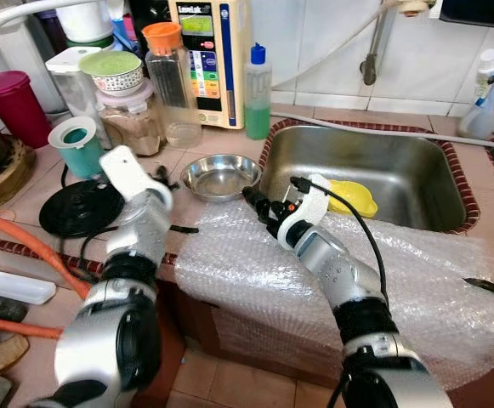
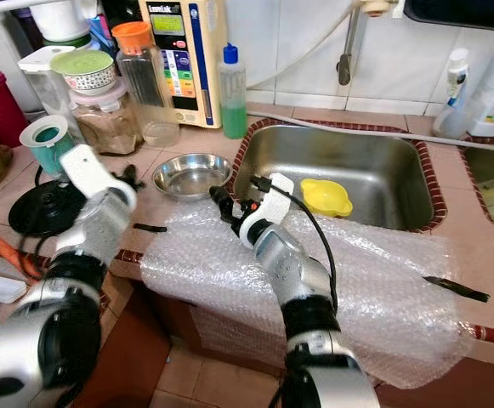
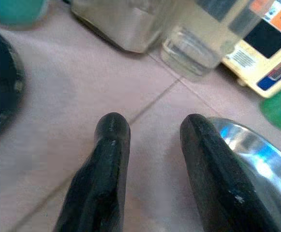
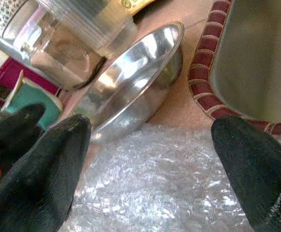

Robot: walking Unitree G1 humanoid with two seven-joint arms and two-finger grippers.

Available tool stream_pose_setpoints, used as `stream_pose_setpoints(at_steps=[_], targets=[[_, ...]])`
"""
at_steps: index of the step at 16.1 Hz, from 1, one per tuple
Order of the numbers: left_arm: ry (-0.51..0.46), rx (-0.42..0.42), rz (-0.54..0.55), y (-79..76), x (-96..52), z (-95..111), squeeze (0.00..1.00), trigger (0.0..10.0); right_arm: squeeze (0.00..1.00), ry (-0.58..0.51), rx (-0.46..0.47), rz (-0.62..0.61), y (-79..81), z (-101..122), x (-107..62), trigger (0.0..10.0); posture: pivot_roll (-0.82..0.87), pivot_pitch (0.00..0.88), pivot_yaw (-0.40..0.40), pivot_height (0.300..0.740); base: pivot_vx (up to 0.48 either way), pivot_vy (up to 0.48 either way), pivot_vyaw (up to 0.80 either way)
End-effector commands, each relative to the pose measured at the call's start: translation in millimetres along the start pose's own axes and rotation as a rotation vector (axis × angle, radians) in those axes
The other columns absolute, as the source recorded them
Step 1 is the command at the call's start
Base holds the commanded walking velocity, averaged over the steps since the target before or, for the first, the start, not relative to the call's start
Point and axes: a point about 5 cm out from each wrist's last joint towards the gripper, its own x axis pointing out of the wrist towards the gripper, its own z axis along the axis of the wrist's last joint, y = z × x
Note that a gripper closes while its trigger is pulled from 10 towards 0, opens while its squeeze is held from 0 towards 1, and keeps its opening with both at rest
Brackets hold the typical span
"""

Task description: Kitchen organization

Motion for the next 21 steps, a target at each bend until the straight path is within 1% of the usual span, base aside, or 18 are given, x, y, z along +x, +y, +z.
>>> stream_pose_setpoints(at_steps=[1, 2, 5, 8, 12, 13, 16, 17, 18, 19, 20, 21], targets=[[0.016, -0.010, -0.005, -6.8, 1.5, 7, 1.00, 10.0, 0.00, 0.031, 0.021, -0.021, 1.1, -13, -3.1, 10.0, -0.05, 0.000, 0.121, 0.740, 0.000, 0.000, 0.00], [0.017, -0.022, -0.011, -9.3, 2.7, 10, 1.00, 10.0, 0.00, 0.024, 0.016, -0.025, 1.0, -13, -5.5, 10.0, -0.06, 0.000, 0.134, 0.740, 0.000, 0.000, 0.00], [0.010, -0.011, -0.033, -15.7, 4.1, 17, 1.00, 10.0, 0.00, 0.013, 0.022, -0.052, -4.3, -14, -12.2, 10.0, -0.07, 0.000, 0.154, 0.740, 0.000, 0.000, 0.00], [0.053, 0.016, -0.044, -19.3, 4.1, 10, 1.00, 10.0, 0.00, 0.003, 0.032, -0.067, -6.3, -14, -16.5, 10.0, -0.08, 0.000, 0.169, 0.740, 0.000, 0.000, 0.00], [0.116, 0.059, -0.050, -20.3, 4.0, 0, 1.00, 10.0, 0.00, 0.006, 0.027, -0.062, -3.5, -14, -18.6, 10.0, -0.08, 0.000, 0.169, 0.740, 0.000, 0.000, 0.00], [0.158, 0.079, -0.057, -19.9, 3.3, -7, 0.00, 10.0, 0.00, 0.015, 0.015, -0.064, -3.5, -15, -20.1, 10.0, -0.08, 0.000, 0.169, 0.740, 0.000, 0.000, 0.00], [0.199, 0.090, -0.069, -18.9, 2.5, -14, 0.00, 10.0, 0.00, 0.024, 0.009, -0.069, -4.9, -17, -21.8, 10.0, -0.08, 0.000, 0.168, 0.740, 0.000, 0.000, 0.00], [0.230, 0.087, -0.055, -14.8, 2.0, -21, 0.00, 10.0, 0.00, 0.028, 0.005, -0.074, -6.2, -18, -22.9, 10.0, -0.08, 0.000, 0.166, 0.740, 0.000, 0.000, 0.00], [0.254, 0.087, -0.033, -7.5, 1.6, -27, 0.00, 4.7, 0.00, 0.029, 0.003, -0.079, -7.1, -17, -23.5, 10.0, -0.08, 0.000, 0.164, 0.740, 0.000, 0.000, 0.00], [0.262, 0.087, -0.026, -4.7, 1.5, -29, 0.00, 3.8, 0.00, 0.029, 0.002, -0.080, -7.3, -17, -23.5, 10.0, -0.08, 0.000, 0.164, 0.740, 0.000, 0.000, 0.00], [0.273, 0.080, -0.010, 0.2, 1.4, -32, 0.00, 0.0, 0.00, 0.028, -0.001, -0.082, -7.8, -15, -23.4, 10.0, -0.08, 0.000, 0.163, 0.740, 0.000, 0.000, 0.00], [0.281, 0.069, -0.003, 4.4, 1.3, -34, 0.00, 0.0, 0.00, 0.026, -0.004, -0.084, -8.4, -14, -23.5, 10.0, -0.08, 0.000, 0.159, 0.740, 0.000, 0.000, 0.00]])
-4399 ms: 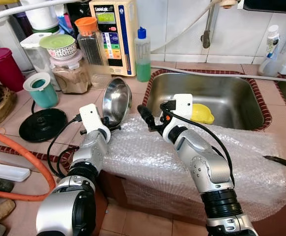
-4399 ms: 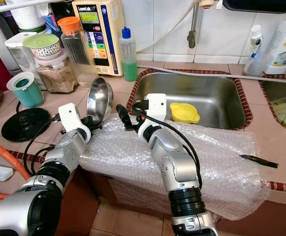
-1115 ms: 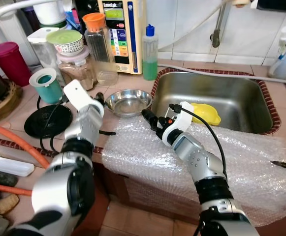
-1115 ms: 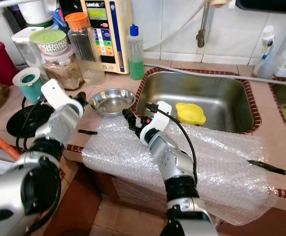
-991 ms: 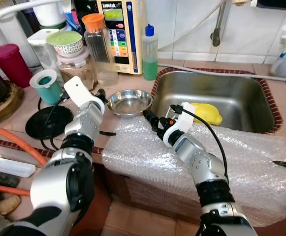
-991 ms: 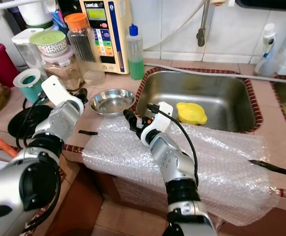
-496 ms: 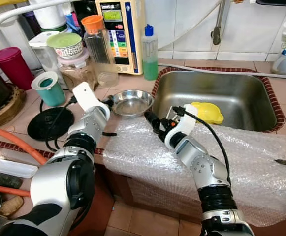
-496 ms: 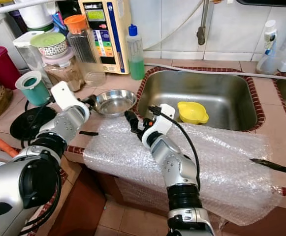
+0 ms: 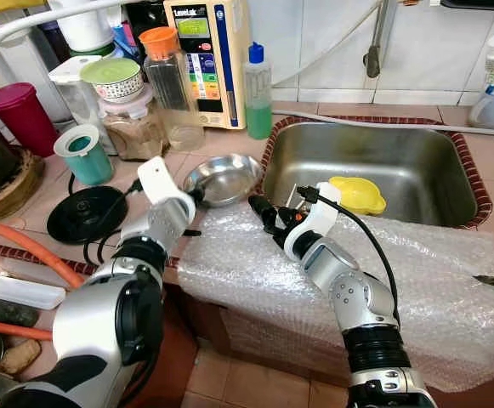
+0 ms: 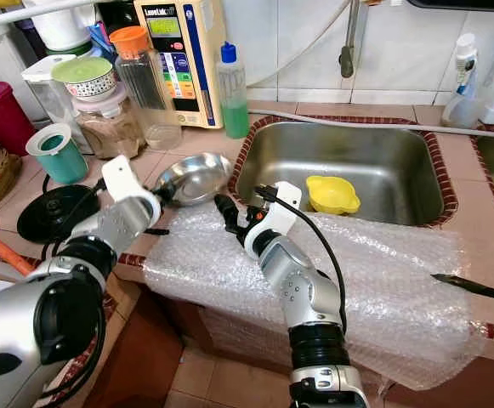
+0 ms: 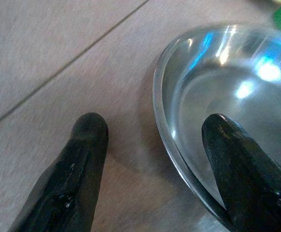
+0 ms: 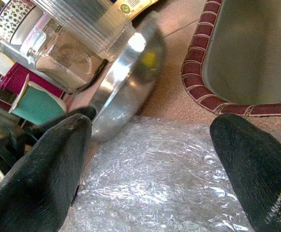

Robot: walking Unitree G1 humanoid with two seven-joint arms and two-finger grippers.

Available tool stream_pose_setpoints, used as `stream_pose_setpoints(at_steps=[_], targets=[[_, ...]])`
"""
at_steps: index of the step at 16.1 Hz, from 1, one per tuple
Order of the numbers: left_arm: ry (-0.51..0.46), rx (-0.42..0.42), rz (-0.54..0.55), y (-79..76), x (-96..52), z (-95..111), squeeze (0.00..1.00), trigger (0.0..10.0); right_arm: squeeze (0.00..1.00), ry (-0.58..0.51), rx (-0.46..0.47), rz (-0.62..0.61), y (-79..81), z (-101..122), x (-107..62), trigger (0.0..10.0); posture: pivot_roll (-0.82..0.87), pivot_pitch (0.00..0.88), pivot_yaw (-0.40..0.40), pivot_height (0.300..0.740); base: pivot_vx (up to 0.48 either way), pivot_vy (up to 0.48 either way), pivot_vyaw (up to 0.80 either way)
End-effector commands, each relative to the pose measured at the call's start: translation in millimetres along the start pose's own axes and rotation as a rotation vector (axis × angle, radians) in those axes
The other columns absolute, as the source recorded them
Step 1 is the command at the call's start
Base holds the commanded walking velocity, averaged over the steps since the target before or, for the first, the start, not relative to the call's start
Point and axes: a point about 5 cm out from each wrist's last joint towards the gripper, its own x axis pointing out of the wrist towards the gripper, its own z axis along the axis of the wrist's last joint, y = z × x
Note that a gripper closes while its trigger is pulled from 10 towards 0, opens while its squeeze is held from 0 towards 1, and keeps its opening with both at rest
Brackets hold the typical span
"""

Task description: Kitchen organization

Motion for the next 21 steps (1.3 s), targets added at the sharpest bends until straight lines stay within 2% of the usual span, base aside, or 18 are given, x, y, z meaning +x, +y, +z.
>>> stream_pose_setpoints(at_steps=[1, 6, 9, 12, 13, 14, 16, 18, 20, 21], targets=[[0.013, -0.006, 0.028, 10.1, 0.5, -1, 0.00, 0.0, 0.00, 0.040, 0.011, -0.057, -8.0, -9, -2.6, 10.0, -0.08, 0.000, 0.159, 0.740, 0.000, 0.000, 0.00], [0.027, -0.033, 0.046, 23.2, 1.4, -8, 0.00, 0.0, 0.00, 0.035, 0.005, -0.068, -11.0, -5, -2.8, 10.0, -0.08, 0.000, 0.157, 0.740, 0.000, 0.000, 0.00], [-0.002, -0.057, 0.036, 28.1, 1.6, -7, 0.00, 0.0, 0.00, 0.034, 0.005, -0.074, -12.7, -5, -3.5, 10.0, -0.08, 0.000, 0.156, 0.740, 0.000, 0.000, 0.00], [-0.058, -0.069, 0.037, 31.4, 2.0, -13, 0.00, 0.0, 0.00, 0.034, 0.005, -0.081, -14.0, -5, -4.4, 10.0, -0.08, 0.000, 0.153, 0.740, 0.000, 0.000, 0.00], [-0.113, -0.116, 0.037, 32.2, 1.5, -9, 0.00, 0.0, 0.00, 0.034, 0.006, -0.083, -14.9, -5, -4.7, 10.0, -0.08, 0.000, 0.149, 0.740, 0.000, 0.000, 0.00], [-0.134, -0.126, 0.038, 32.5, 1.2, -8, 0.00, 0.0, 0.00, 0.035, 0.005, -0.084, -15.5, -5, -4.9, 10.0, -0.08, 0.000, 0.149, 0.740, 0.000, 0.000, 0.00], [-0.223, -0.182, -0.006, 28.2, -0.6, 3, 0.00, 0.0, 0.00, 0.036, 0.004, -0.086, -16.6, -4, -5.2, 10.0, -0.08, 0.000, 0.144, 0.740, 0.000, 0.000, 0.00], [-0.316, -0.157, -0.060, 19.9, -3.4, 11, 0.00, 0.0, 0.00, 0.027, 0.005, -0.080, -15.5, -2, -4.2, 10.0, -0.08, 0.000, 0.143, 0.740, 0.000, 0.000, 0.00], [-0.325, -0.134, -0.054, 16.9, -3.7, 8, 0.00, 0.0, 0.00, 0.020, 0.008, -0.076, -15.0, 1, -3.6, 10.0, -0.08, 0.000, 0.142, 0.740, 0.000, 0.000, 0.00], [-0.358, -0.113, -0.095, 9.6, -5.3, 11, 0.00, 0.0, 0.00, 0.011, 0.014, -0.063, -13.2, 3, -3.5, 10.0, -0.08, 0.000, 0.141, 0.740, 0.000, 0.000, 0.00]])
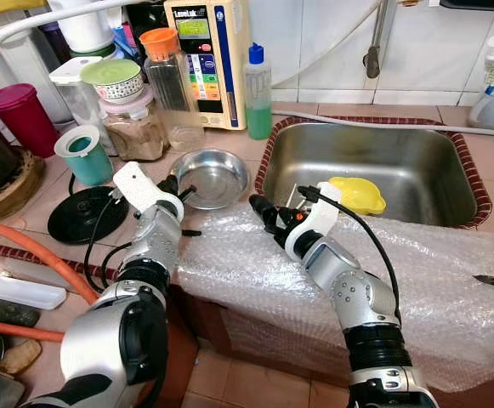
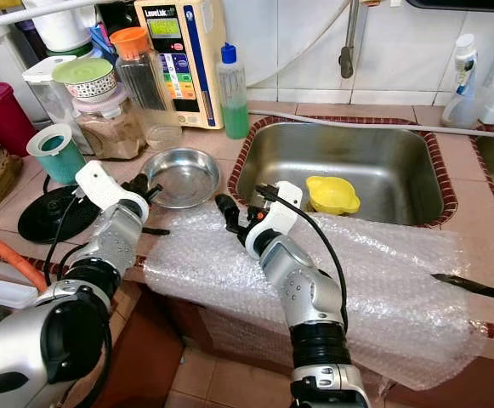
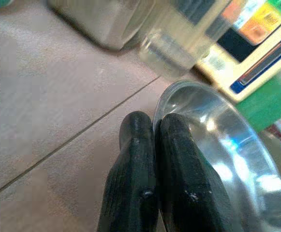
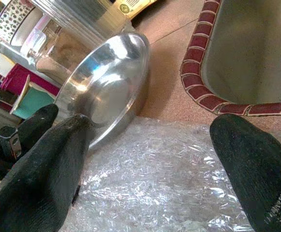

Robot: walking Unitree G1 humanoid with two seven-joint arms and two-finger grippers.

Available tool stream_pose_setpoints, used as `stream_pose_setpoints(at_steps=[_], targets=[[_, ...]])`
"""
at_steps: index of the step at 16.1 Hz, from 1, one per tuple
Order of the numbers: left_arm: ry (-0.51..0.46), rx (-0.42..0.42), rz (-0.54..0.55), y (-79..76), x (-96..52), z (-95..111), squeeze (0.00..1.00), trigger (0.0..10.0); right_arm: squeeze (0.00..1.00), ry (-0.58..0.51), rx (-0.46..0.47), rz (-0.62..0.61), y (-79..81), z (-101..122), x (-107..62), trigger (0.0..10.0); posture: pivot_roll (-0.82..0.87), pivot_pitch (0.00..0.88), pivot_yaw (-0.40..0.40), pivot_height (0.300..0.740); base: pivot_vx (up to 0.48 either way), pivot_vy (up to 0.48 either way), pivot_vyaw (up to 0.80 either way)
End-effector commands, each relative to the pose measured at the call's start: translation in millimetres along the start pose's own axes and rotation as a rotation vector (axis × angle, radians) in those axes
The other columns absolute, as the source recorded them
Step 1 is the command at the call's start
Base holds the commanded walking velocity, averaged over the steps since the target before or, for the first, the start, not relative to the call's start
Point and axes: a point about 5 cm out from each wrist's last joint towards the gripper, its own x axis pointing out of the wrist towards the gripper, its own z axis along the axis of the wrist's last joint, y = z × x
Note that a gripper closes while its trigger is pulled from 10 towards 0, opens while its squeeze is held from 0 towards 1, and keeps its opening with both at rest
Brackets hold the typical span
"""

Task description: Kitchen organization

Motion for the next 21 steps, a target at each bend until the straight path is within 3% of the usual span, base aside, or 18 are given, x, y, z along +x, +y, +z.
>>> stream_pose_setpoints(at_steps=[1, 6, 10, 15, 19, 21], targets=[[-0.038, 0.048, -0.051, -6.6, -0.2, 4, 0.00, 0.0, 0.00, 0.012, 0.013, -0.041, -7.0, 0, -1.8, 10.0, -0.08, 0.000, 0.141, 0.740, 0.000, 0.000, 0.00], [-0.095, 0.029, -0.179, -27.0, -3.8, 3, 0.00, 0.0, 0.00, -0.003, 0.013, -0.051, -7.9, 8, 1.1, 10.0, -0.08, 0.000, 0.137, 0.740, 0.000, 0.000, 0.00], [-0.159, -0.046, -0.375, -57.5, -7.5, 14, 0.00, 0.0, 0.00, -0.013, 0.040, -0.050, -8.5, 12, 2.1, 10.0, -0.07, 0.000, 0.132, 0.740, 0.000, 0.000, 0.00], [-0.186, -0.045, -0.515, -83.6, -13.8, 20, 0.00, 0.0, 0.00, -0.077, 0.070, -0.052, -9.4, 27, 4.5, 10.0, -0.07, 0.000, 0.131, 0.740, 0.000, 0.000, 0.00], [-0.173, -0.055, -0.516, -81.5, -15.4, 15, 0.00, 0.0, 0.00, -0.112, 0.086, -0.020, -8.4, 36, 3.5, 10.0, -0.06, 0.000, 0.127, 0.740, 0.000, 0.000, 0.00], [-0.189, -0.039, -0.499, -77.6, -14.2, 20, 0.00, 0.0, 0.00, -0.105, 0.066, -0.029, -17.3, 34, -4.3, 10.0, -0.05, 0.000, 0.124, 0.740, 0.000, 0.000, 0.00]])
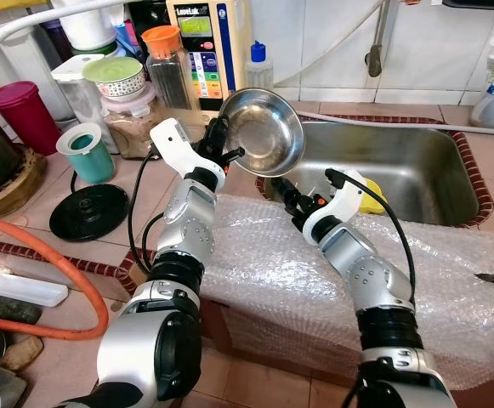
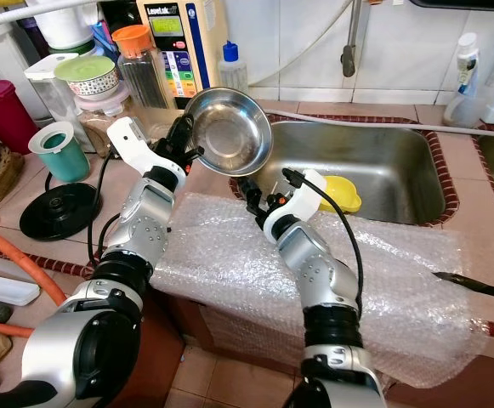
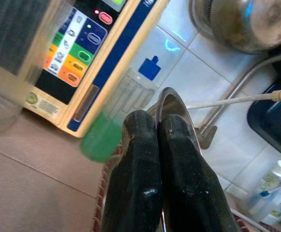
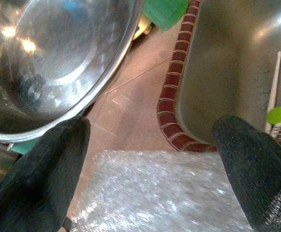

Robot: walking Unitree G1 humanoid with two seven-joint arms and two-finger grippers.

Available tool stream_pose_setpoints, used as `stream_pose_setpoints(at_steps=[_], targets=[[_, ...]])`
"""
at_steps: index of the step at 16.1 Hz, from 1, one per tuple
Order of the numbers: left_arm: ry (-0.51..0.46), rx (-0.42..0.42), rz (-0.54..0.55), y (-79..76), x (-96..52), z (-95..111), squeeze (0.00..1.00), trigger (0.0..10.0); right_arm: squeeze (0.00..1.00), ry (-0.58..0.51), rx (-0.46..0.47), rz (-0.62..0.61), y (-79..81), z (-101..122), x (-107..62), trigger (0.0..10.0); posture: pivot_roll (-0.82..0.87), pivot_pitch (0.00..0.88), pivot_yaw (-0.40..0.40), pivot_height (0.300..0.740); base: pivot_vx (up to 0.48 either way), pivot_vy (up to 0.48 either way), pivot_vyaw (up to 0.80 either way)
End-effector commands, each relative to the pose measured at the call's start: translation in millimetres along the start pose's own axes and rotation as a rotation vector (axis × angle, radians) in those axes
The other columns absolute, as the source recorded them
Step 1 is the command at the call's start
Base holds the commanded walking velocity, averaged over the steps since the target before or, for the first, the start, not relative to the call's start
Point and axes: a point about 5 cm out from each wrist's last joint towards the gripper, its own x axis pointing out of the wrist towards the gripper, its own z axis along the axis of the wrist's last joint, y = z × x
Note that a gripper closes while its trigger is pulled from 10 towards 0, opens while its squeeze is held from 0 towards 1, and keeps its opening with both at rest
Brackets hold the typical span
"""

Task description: Kitchen organization

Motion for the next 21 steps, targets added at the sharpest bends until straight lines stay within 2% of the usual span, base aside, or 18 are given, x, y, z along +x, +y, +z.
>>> stream_pose_setpoints(at_steps=[1, 4, 7, 11, 15, 20, 21], targets=[[-0.028, 0.024, 0.027, 8.8, -0.6, 11, 0.00, 0.0, 0.00, -0.019, 0.000, -0.029, -10.8, 5, -8.5, 10.0, -0.05, 0.000, 0.124, 0.740, 0.000, 0.000, 0.00], [-0.025, 0.024, 0.044, 12.9, -2.4, 11, 0.00, 0.0, 0.00, -0.050, 0.006, -0.069, -29.0, 12, -27.1, 10.0, -0.06, 0.000, 0.130, 0.740, 0.000, 0.000, 0.00], [0.006, 0.006, 0.008, 4.1, -3.7, 1, 0.00, 0.0, 0.00, -0.074, 0.015, -0.029, -24.6, 18, -32.3, 10.0, -0.06, 0.000, 0.135, 0.740, 0.000, 0.000, 0.00], [0.065, -0.032, -0.079, -14.8, -9.9, -20, 0.00, 0.0, 0.00, -0.132, 0.068, 0.086, -3.0, 28, -22.7, 10.0, -0.07, 0.000, 0.137, 0.740, 0.000, 0.000, 0.00], [0.096, -0.050, -0.115, -23.2, -15.7, -29, 0.00, 0.0, 0.00, -0.118, 0.112, 0.172, 12.3, 23, -11.4, 10.0, -0.05, 0.000, 0.129, 0.740, 0.000, 0.000, 0.00], [0.093, -0.103, -0.157, -32.8, -17.5, -27, 0.00, 0.0, 0.00, -0.077, 0.111, 0.158, 16.7, 13, 1.8, 10.0, -0.05, 0.000, 0.129, 0.740, 0.000, 0.000, 0.00], [0.090, -0.109, -0.164, -34.7, -18.2, -25, 0.00, 0.0, 0.00, -0.072, 0.104, 0.129, 17.0, 11, 6.5, 8.8, -0.05, 0.000, 0.129, 0.740, 0.000, 0.000, 0.00]])
